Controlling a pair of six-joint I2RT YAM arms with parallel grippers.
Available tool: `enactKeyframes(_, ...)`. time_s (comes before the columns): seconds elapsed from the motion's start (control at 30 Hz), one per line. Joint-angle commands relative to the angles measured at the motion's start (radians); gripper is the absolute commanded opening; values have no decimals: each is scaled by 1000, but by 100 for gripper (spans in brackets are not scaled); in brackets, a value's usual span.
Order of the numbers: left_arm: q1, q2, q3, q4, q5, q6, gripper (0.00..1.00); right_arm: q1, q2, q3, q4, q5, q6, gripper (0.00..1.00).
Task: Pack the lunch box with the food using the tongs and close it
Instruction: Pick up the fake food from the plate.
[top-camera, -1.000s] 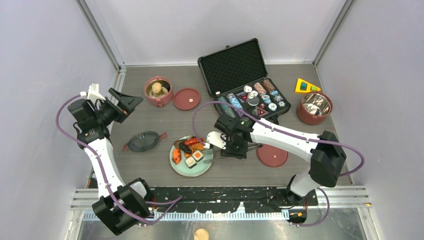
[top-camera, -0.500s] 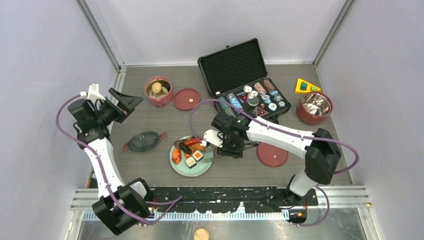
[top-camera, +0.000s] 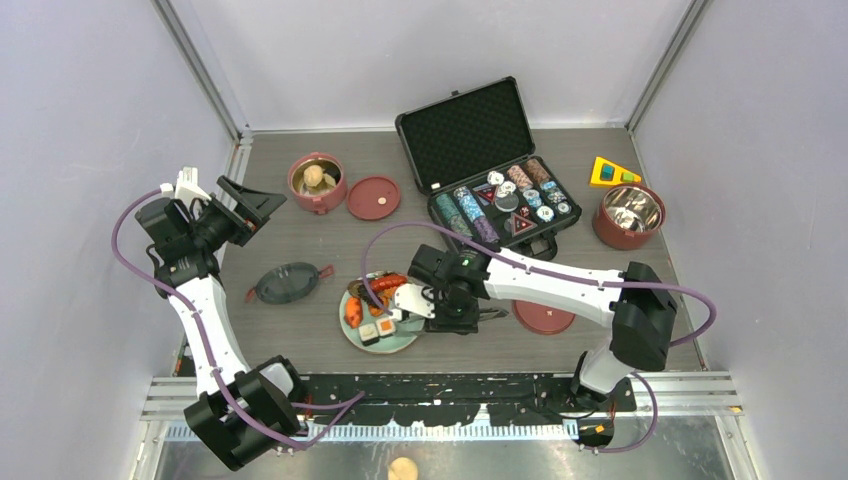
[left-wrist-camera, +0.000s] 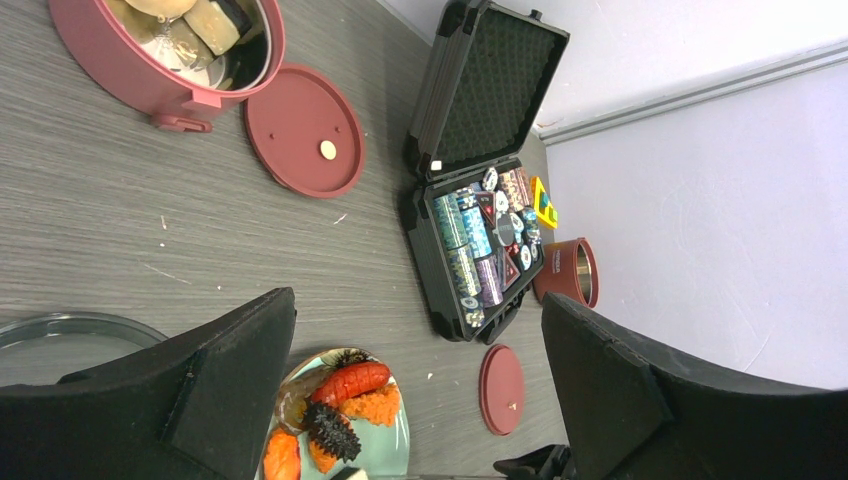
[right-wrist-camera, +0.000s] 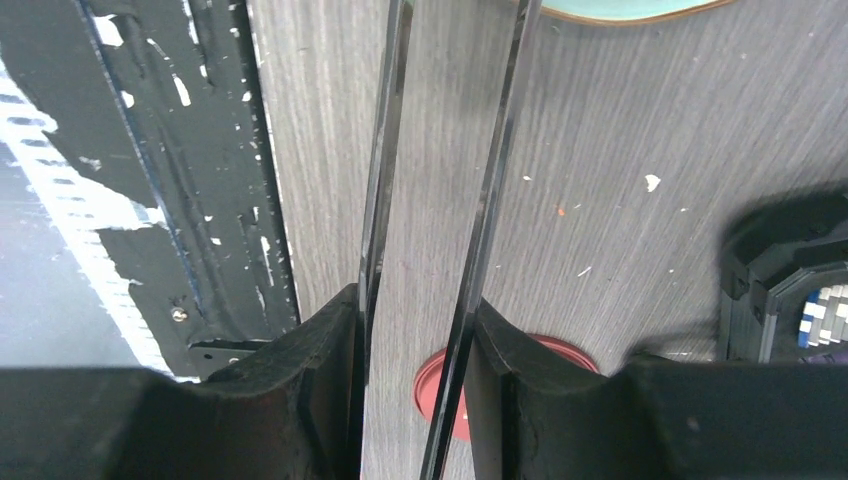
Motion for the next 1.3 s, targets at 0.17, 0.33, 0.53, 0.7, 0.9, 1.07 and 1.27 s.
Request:
enactKeyframes(0.17, 8, -8, 6, 26, 15, -4, 95, 42, -74, 45, -56, -53, 17, 45)
enactKeyframes(0.33, 8, -7, 5, 28, 15, -8, 95, 36, -90, 29, -43, -3, 18, 49)
enactKeyframes(0.53, 8, -9, 4, 30, 16, -10, 95, -24, -78, 41, -27, -21, 15, 50)
enactKeyframes(0.7, 8, -5, 4, 33, 16, -13, 95, -29, -55, 65, -18, -45, 10, 51)
enactKeyframes(0.9, 7, -1, 4, 36, 20, -12, 95, -29, -6, 92, -9, -91, 5, 53)
enactKeyframes(1.07, 8, -1, 1, 37, 21, -11, 95, -30, 27, 106, -5, -102, -13, 55)
enactKeyframes(1.27, 7, 2, 0, 40, 19, -12, 95, -30, 64, 118, 15, -109, -24, 54)
